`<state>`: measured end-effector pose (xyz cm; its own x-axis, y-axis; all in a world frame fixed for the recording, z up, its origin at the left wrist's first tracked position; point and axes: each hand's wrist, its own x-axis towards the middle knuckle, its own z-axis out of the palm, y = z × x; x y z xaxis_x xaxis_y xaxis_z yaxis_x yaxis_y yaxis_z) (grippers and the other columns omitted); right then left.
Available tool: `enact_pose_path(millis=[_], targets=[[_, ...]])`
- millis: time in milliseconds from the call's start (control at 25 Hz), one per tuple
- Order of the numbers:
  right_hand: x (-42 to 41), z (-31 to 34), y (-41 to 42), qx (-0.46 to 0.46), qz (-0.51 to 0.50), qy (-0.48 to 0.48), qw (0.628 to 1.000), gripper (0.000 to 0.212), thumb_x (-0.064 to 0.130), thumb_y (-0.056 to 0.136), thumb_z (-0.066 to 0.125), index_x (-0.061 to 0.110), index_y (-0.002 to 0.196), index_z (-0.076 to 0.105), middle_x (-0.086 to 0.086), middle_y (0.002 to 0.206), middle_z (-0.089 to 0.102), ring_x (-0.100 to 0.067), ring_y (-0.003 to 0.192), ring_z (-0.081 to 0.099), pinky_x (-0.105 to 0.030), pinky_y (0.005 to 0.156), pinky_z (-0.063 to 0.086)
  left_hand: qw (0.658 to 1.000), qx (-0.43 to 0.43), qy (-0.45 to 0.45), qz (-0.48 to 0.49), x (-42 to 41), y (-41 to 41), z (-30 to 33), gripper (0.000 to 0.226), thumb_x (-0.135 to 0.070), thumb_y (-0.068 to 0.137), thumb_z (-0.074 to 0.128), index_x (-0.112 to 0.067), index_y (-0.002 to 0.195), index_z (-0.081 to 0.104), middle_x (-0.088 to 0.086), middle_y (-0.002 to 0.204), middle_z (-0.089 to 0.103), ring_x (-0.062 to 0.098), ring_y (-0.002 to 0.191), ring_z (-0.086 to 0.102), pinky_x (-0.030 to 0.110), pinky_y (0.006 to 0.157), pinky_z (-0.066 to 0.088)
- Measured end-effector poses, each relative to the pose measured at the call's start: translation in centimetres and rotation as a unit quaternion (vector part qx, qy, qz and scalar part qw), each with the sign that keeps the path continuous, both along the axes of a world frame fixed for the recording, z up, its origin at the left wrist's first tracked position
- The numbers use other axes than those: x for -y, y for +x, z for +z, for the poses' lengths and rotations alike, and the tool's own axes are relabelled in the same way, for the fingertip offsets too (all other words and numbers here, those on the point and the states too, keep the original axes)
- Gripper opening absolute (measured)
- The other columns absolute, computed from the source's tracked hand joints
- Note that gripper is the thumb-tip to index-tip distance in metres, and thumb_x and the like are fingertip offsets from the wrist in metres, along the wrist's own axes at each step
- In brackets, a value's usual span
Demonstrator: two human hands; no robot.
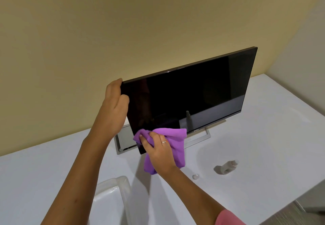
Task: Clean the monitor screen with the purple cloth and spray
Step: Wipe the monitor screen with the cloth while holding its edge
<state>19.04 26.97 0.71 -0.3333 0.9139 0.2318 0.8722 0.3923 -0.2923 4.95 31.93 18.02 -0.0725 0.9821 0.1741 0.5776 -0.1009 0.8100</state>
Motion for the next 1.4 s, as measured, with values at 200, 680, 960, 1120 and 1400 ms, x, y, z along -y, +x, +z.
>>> enact_pose_path(millis=[200,680,960,1120,1400], targets=[[1.7,-1.4,2.1,0.026,-0.037,-0.146,0.988,0.085,0.027,0.039,0.097,0.018,0.118,0.067,-0.01,0.104,0.068,-0.027,0.086,0.068,-0.032,0.067,0.058,1.0,-0.005,0.007,-0.01,0.1,-0.2,-0.3,0.058,-0.024,0.088,0.028,-0.028,0.146,0.021,-0.014,0.151,0.021,-0.011,0.115,0.025,0.009,0.088,0.019],[3.0,-1.7,0.9,0.17,-0.019,-0.099,0.98,0.088,0.025,0.045,0.094,0.023,0.127,0.06,-0.01,0.107,0.065,-0.028,0.09,0.065,-0.034,0.071,0.056,0.999,-0.027,0.02,-0.012,0.2,-0.2,-0.5,0.062,-0.027,0.083,0.026,-0.027,0.145,0.022,-0.013,0.151,0.021,-0.015,0.105,0.025,0.004,0.078,0.02],[2.5,-1.8,0.8,0.224,0.016,-0.129,0.966,0.082,0.018,0.079,0.075,0.018,0.144,0.025,-0.017,0.132,0.044,-0.036,0.119,0.046,-0.044,0.095,0.044,0.999,-0.032,0.027,0.0,0.9,0.4,-0.1,0.062,-0.026,0.083,0.026,-0.023,0.145,0.023,-0.008,0.151,0.023,-0.017,0.095,0.027,0.024,0.085,0.028],[2.2,-1.5,1.0,0.226,0.033,-0.119,0.966,0.078,0.019,0.076,0.077,0.017,0.139,0.031,-0.016,0.127,0.045,-0.035,0.115,0.048,-0.044,0.092,0.046,0.998,-0.041,0.036,0.022,1.3,1.0,0.0,0.061,-0.028,0.083,0.026,-0.023,0.143,0.025,-0.007,0.15,0.025,-0.007,0.095,0.032,0.028,0.084,0.031],[1.1,-0.9,3.0,0.208,0.021,-0.112,0.972,0.069,0.016,0.076,0.076,0.016,0.132,0.037,-0.016,0.124,0.042,-0.035,0.113,0.045,-0.045,0.091,0.044,0.998,-0.049,0.027,0.034,1.5,1.2,0.3,0.061,-0.026,0.081,0.027,-0.025,0.142,0.024,-0.008,0.149,0.027,0.011,0.095,0.042,0.032,0.083,0.034]])
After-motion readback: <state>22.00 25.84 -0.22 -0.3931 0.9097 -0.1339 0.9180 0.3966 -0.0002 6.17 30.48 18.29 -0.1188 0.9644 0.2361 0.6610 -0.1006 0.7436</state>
